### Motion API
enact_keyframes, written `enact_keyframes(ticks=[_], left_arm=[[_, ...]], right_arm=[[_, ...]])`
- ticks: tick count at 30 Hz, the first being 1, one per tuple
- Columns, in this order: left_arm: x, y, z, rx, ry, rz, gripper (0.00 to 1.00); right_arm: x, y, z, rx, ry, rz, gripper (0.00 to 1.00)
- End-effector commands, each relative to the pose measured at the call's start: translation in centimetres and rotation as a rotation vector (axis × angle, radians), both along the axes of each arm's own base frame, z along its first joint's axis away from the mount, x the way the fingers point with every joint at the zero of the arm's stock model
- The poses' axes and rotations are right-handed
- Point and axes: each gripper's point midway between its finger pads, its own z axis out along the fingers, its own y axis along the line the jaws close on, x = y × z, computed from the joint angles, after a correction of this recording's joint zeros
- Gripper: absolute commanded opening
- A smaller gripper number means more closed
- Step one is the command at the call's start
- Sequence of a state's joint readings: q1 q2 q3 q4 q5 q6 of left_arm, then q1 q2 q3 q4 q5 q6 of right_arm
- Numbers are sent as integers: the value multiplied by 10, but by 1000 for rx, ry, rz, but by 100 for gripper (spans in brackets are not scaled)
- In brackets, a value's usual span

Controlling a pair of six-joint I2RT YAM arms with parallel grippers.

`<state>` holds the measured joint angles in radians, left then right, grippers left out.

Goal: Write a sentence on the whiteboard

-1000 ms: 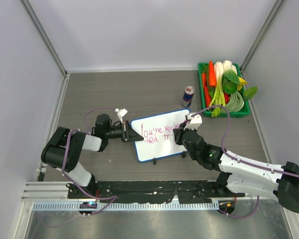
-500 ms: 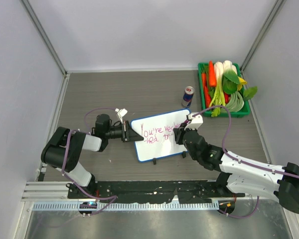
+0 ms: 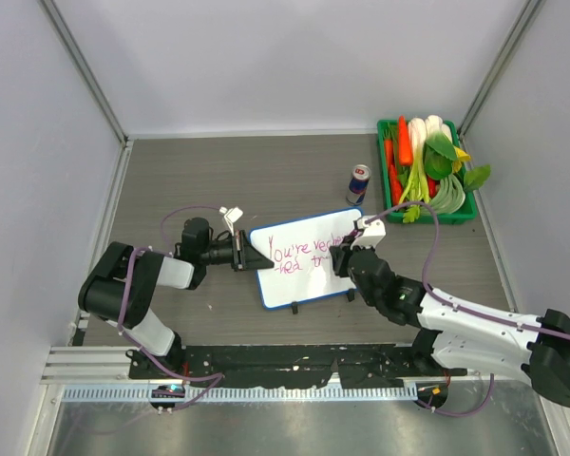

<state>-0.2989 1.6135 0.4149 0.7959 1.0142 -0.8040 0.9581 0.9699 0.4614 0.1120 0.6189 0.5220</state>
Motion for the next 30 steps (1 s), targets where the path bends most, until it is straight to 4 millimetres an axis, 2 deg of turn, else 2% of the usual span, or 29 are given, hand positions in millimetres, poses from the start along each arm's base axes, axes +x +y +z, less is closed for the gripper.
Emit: enact_keyframes(ticks=[1,7,13,17,30], left_arm=[[-6,4,-23,50,79,30,0],[-6,4,-23,49,82,29,0],[-6,4,-23,50,80,30,0],[-6,4,-23,49,79,30,0],[-6,3,-22,46,81,27,0]], right_arm=[[-6,-6,-3,2,11,6,1],[-14,-4,-10,-1,35,48,2],[-11,-11,-13,-12,31,9,2],[-4,-16,-5,-20,5,-41,1],[13,-11,18,-18,-47,-77,1]])
